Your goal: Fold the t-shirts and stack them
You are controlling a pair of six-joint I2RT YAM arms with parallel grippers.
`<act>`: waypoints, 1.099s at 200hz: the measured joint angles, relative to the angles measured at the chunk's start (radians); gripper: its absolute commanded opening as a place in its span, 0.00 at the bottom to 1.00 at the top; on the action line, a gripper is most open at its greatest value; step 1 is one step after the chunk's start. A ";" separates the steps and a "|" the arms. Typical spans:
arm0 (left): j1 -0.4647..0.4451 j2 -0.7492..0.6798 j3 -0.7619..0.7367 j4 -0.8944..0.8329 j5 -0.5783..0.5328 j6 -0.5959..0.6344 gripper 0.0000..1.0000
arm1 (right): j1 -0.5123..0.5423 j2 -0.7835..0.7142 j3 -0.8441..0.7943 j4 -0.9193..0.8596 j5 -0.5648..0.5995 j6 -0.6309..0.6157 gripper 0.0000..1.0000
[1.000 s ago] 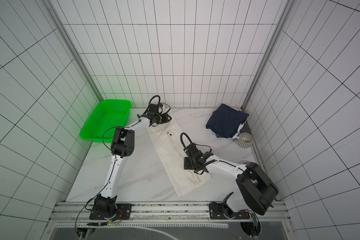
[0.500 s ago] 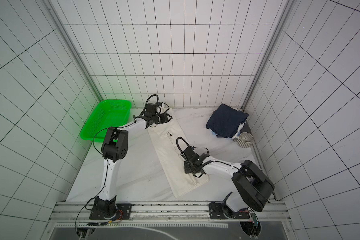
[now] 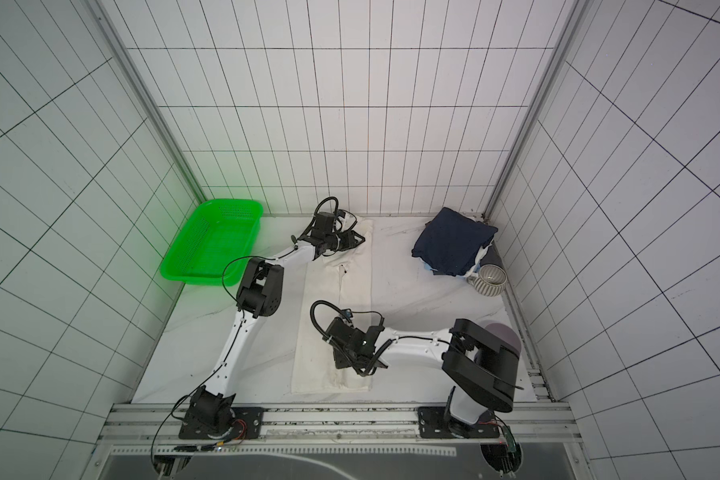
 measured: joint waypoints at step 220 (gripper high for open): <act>-0.445 -2.052 -1.897 -0.420 -0.624 -0.299 0.70 | 0.106 -0.460 -0.425 0.108 -0.122 0.175 0.48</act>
